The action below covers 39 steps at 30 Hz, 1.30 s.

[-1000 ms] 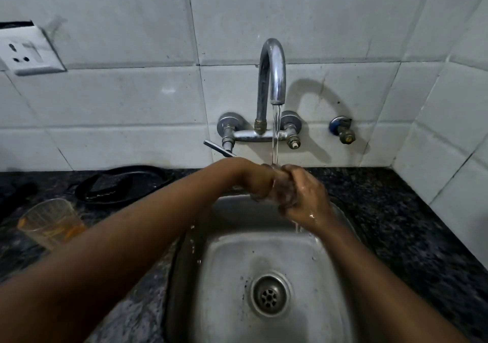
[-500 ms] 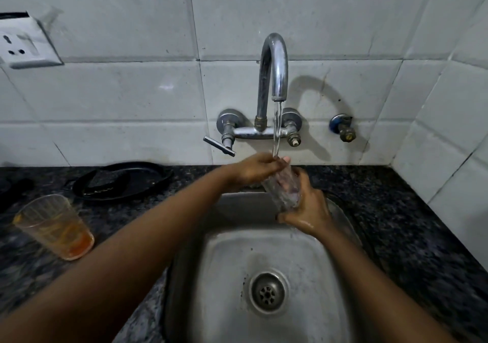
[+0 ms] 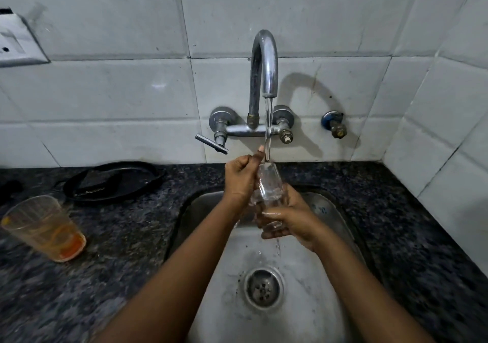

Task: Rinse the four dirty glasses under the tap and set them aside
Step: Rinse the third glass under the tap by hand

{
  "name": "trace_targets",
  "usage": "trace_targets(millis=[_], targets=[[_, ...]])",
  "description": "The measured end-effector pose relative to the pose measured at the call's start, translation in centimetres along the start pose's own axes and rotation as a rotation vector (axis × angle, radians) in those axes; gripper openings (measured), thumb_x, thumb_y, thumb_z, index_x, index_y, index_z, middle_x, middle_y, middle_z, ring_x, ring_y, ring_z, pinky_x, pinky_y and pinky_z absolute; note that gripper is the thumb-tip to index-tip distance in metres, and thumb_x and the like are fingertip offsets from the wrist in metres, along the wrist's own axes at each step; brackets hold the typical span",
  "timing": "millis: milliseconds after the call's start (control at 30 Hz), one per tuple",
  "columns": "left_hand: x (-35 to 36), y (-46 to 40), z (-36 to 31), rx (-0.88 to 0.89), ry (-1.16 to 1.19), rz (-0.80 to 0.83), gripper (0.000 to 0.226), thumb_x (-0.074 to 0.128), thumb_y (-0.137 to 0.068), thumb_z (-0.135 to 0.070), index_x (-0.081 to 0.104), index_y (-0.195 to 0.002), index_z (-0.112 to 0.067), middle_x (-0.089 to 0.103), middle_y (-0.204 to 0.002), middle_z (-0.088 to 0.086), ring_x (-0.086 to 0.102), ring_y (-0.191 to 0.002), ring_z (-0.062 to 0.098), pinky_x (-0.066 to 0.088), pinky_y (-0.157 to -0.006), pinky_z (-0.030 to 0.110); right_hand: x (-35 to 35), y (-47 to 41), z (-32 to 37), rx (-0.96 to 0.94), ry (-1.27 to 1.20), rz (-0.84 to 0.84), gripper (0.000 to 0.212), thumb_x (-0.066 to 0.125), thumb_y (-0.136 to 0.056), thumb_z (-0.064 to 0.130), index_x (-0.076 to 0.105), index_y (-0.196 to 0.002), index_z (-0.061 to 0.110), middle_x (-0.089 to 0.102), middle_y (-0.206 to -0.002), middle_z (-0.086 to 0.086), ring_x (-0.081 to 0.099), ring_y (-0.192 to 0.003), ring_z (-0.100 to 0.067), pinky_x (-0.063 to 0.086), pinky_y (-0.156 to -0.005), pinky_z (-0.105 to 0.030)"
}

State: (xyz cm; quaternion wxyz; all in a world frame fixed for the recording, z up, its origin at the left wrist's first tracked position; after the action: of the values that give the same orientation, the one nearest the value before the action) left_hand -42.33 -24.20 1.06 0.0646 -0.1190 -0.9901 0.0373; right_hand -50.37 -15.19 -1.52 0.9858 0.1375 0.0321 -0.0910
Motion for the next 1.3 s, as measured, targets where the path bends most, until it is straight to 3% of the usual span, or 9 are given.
trace_targets(millis=[133, 233, 400, 467, 600, 800, 1067, 1167, 1300], targets=[[0.9, 0.1, -0.5, -0.001, -0.612, -0.068, 0.038, 0.064, -0.084, -0.035, 0.055, -0.051, -0.018, 0.049, -0.047, -0.003, 0.050, -0.048, 0.014, 0.042, -0.055, 0.025, 1.2, 0.3, 1.6, -0.199, 1.088, -0.349, 0.091, 0.075, -0.072, 0.030, 0.017, -0.141, 0.016, 0.048, -0.126, -0.015, 0.055, -0.110, -0.034, 0.047, -0.085, -0.039], [0.6, 0.1, 0.1, 0.012, -0.481, -0.045, 0.036, 0.063, -0.085, -0.032, 0.054, -0.053, -0.017, 0.053, -0.050, 0.001, 0.052, -0.050, 0.017, 0.048, -0.056, 0.030, 0.5, -0.4, 0.6, -0.210, 0.844, -0.224, 0.095, 0.079, -0.065, 0.030, 0.022, -0.139, 0.016, 0.054, -0.123, -0.012, 0.059, -0.106, -0.031, 0.051, -0.085, -0.039], [-0.1, 0.6, 0.8, -0.035, -0.021, 0.121, 0.039, 0.068, -0.081, -0.023, 0.049, -0.047, -0.017, 0.045, -0.040, -0.004, 0.041, -0.038, 0.013, 0.040, -0.047, 0.023, -0.9, 0.0, -2.2, 0.080, -0.319, 0.214, 0.048, 0.072, -0.071, 0.005, 0.049, -0.113, 0.004, 0.069, -0.091, -0.019, 0.069, -0.073, -0.029, 0.059, -0.067, -0.043], [0.3, 0.2, 0.7, -0.042, -0.114, 0.072, 0.041, 0.067, -0.082, -0.028, 0.049, -0.047, -0.018, 0.051, -0.047, 0.002, 0.047, -0.043, 0.018, 0.046, -0.053, 0.027, -0.5, -0.1, -2.0, 0.050, -0.163, 0.083, 0.043, 0.069, -0.075, 0.002, 0.048, -0.113, 0.005, 0.067, -0.085, -0.012, 0.066, -0.070, -0.025, 0.057, -0.061, -0.033], [1.6, -0.4, -0.3, -0.004, -0.528, -0.070, 0.044, 0.058, -0.088, -0.035, 0.049, -0.049, -0.017, 0.056, -0.053, 0.007, 0.054, -0.054, 0.023, 0.049, -0.064, 0.030, 0.2, -0.1, 0.4, -0.163, 0.782, -0.412, 0.065, 0.078, -0.069, 0.029, 0.037, -0.117, 0.012, 0.059, -0.095, -0.002, 0.062, -0.088, -0.024, 0.044, -0.063, -0.025], [0.8, -0.4, 0.6, -0.127, -0.006, 0.109, 0.038, 0.061, -0.085, -0.029, 0.048, -0.052, -0.015, 0.044, -0.050, 0.003, 0.041, -0.043, 0.017, 0.039, -0.051, 0.026, -0.4, -0.4, -2.1, 0.065, -0.527, 0.288, 0.047, 0.072, -0.064, 0.011, 0.060, -0.107, -0.004, 0.069, -0.095, -0.019, 0.069, -0.079, -0.030, 0.058, -0.070, -0.042], [0.6, -0.5, 0.3, -0.231, 0.456, 0.060, 0.042, 0.038, -0.096, -0.042, 0.062, -0.074, -0.015, 0.061, -0.057, -0.004, 0.057, -0.056, 0.011, 0.051, -0.058, 0.024, -0.9, -2.3, -0.4, -0.284, 0.091, -0.084, 0.071, 0.082, -0.052, 0.000, 0.051, -0.116, 0.009, 0.066, -0.100, -0.004, 0.065, -0.090, -0.019, 0.055, -0.068, -0.025], [0.8, -0.6, -0.2, -0.243, 0.462, 0.081, 0.049, 0.027, -0.098, -0.046, 0.064, -0.094, -0.013, 0.066, -0.084, -0.001, 0.059, -0.074, 0.010, 0.051, -0.064, 0.025, -0.9, -3.6, -0.1, -0.306, 0.156, -0.142, 0.077, 0.085, -0.049, -0.003, 0.051, -0.116, 0.011, 0.064, -0.107, -0.004, 0.062, -0.101, -0.022, 0.054, -0.080, -0.027], [0.0, -0.4, -0.2, -0.240, 0.415, 0.063, 0.049, 0.028, -0.098, -0.045, 0.065, -0.096, -0.013, 0.068, -0.090, -0.002, 0.061, -0.080, 0.013, 0.052, -0.068, 0.028, -1.2, -3.5, 1.0, -0.303, 0.428, -0.241, 0.070, 0.088, -0.051, 0.006, 0.053, -0.111, 0.012, 0.059, -0.107, -0.005, 0.057, -0.098, -0.020, 0.046, -0.069, -0.011]])
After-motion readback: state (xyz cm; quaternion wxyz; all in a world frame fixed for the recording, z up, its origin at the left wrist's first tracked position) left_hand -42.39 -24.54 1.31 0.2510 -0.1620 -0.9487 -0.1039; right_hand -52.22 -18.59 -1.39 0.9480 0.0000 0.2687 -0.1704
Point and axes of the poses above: each hand's wrist, its own y-axis away from the middle knuckle, its own x-axis out of the palm, z = x × y, the point moved 4 cm from there along -y, towards the middle knuckle
